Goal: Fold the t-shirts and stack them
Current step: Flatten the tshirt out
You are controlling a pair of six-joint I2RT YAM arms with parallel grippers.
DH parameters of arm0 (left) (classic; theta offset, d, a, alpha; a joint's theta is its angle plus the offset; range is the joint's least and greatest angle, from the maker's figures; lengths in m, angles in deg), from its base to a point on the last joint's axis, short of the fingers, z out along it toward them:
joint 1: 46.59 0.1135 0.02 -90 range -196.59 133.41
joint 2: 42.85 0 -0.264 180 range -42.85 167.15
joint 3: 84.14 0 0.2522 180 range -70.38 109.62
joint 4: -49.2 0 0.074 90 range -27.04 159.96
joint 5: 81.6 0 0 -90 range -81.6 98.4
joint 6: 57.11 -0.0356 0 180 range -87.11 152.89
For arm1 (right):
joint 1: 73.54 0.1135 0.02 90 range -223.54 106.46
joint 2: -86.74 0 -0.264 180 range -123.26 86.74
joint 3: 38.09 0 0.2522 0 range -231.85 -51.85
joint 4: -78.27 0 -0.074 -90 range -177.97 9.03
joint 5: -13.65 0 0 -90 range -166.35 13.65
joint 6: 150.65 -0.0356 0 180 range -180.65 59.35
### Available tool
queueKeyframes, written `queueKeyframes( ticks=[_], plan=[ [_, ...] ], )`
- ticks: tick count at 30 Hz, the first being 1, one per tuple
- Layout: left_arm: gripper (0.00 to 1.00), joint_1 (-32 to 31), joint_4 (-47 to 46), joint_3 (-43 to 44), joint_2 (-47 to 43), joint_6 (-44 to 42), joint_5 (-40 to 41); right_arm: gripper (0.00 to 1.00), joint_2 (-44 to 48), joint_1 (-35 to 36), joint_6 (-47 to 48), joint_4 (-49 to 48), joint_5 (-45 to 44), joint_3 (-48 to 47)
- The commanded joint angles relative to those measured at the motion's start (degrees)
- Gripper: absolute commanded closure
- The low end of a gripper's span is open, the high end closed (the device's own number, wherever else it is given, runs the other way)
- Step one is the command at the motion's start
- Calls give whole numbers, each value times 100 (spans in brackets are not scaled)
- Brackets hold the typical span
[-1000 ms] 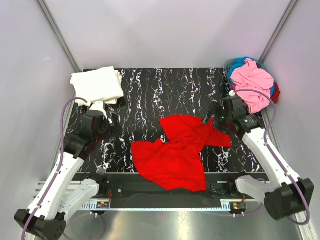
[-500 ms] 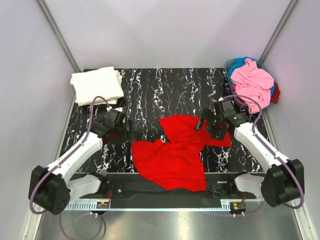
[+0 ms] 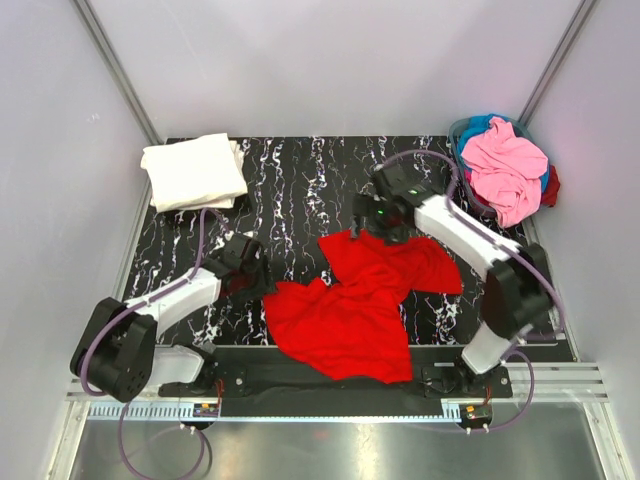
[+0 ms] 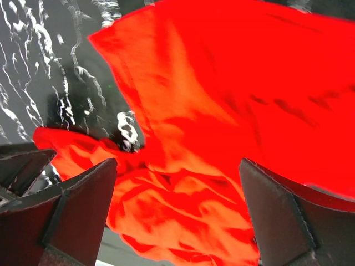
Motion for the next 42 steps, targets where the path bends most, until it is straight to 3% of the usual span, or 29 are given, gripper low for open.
queueKeyframes(
  ticks=[1,2,3,4,7,13,17,18,24,25,29,31,37,42],
  plan=[
    [51,-28,-712,-139,-33,134,-145,3,-957,543,554,387,-531,-1238],
    [63,-28,-799,-200,-85,107,-163,4,-1421,700,676,440,-594,-1686],
    [63,-28,-852,-201,-120,107,-180,4,-1661,702,721,441,-621,-1691],
    [79,-28,-931,-297,-138,116,-180,5,-1889,823,782,502,-647,-2143],
    [100,-28,-1133,-394,-156,142,-198,5,-2786,1070,1020,729,-830,-3101],
    [100,-28,-1239,-508,-253,169,-171,11,-4167,1238,1152,1318,-1192,-4597],
    [100,-28,-1283,-544,-288,169,-180,19,-4633,1229,1196,1399,-1350,-4916],
    [100,-28,-1283,-544,-279,169,-189,28,-4677,1238,1196,1390,-1394,-4925],
    [100,-28,-1301,-535,-235,169,-198,49,-4704,1238,1099,1338,-1491,-4785],
    [100,-28,-1301,-535,-244,169,-207,58,-4695,1238,1091,1320,-1500,-4706],
    [100,-28,-1301,-552,-279,186,-172,80,-4573,1238,1038,1276,-1500,-4504],
    [100,-28,-1248,-544,-296,195,-154,100,-4476,1238,1038,1258,-1482,-4381],
    [100,-28,-303,61,-1014,38,162,100,-3440,1177,1117,1504,-1710,-4292],
    [100,-28,1270,1806,-2018,-358,768,100,-1859,799,1091,2109,-1904,-4870]
  ],
)
